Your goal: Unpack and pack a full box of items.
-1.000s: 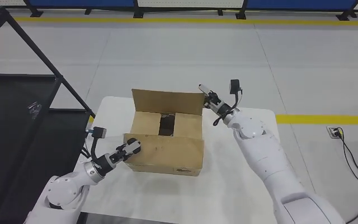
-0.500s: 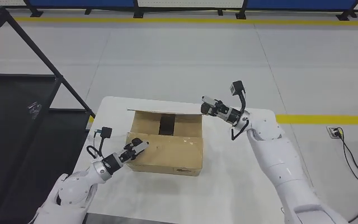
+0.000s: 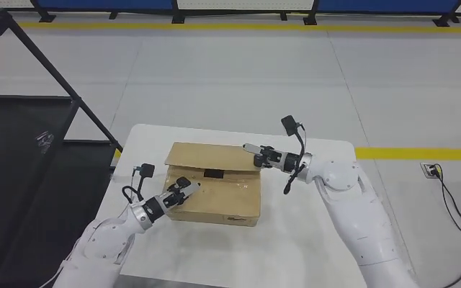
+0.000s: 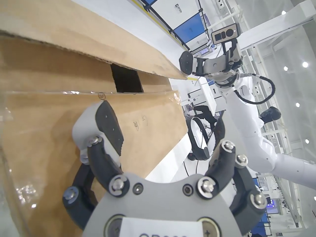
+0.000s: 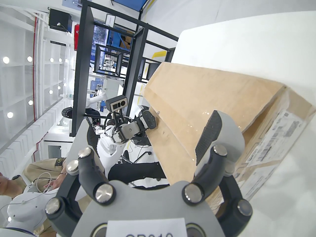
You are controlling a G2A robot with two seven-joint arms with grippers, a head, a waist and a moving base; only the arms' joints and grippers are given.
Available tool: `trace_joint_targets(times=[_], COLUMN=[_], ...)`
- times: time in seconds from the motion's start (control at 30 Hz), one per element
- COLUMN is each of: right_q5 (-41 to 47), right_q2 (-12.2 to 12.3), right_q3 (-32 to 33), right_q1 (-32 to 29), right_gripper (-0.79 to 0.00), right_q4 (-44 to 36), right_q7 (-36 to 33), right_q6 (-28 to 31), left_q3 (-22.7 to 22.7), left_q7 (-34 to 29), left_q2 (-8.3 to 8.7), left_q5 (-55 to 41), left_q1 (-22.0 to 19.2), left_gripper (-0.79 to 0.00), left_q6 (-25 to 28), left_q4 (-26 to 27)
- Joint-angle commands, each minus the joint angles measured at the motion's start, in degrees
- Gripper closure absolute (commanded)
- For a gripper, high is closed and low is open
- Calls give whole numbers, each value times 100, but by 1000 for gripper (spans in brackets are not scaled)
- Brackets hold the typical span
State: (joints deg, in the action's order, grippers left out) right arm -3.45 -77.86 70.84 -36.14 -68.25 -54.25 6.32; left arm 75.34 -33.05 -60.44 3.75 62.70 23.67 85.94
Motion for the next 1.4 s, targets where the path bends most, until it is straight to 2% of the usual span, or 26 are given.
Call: trace_joint_targets(times=[0.0,0.23,0.47,0.63,0.87,1.03,1.37], right_q5=[50,128,151,306,721,1228,1226], right_q2=[6,5,-14,-15,-15,-28,-29], right_q3=[-41,-270,-457,-499,-446,-377,-381], right_q1=[-38,-130,-247,-274,-277,-233,-225], right_gripper=[-785,-785,-785,-785,-785,-785,-785], right_q4=[-74,-146,-177,-118,139,427,439], right_q7=[-101,-250,47,58,86,40,48], right_q6=[-134,-315,-312,-289,-196,79,82], left_q3=[-29,-24,193,702,1691,2421,2469], left_q7=[5,17,-28,75,363,1138,1186], left_q2=[-8,-17,21,88,193,221,223], left_q5=[-21,-75,-72,-251,-451,-228,-167], left_q1=[-26,-44,66,290,813,1282,1317], left_gripper=[-785,-785,-785,-785,-785,-785,-785], left_q6=[13,127,320,404,452,-73,-116], left_q4=[-35,-17,271,592,868,993,1019])
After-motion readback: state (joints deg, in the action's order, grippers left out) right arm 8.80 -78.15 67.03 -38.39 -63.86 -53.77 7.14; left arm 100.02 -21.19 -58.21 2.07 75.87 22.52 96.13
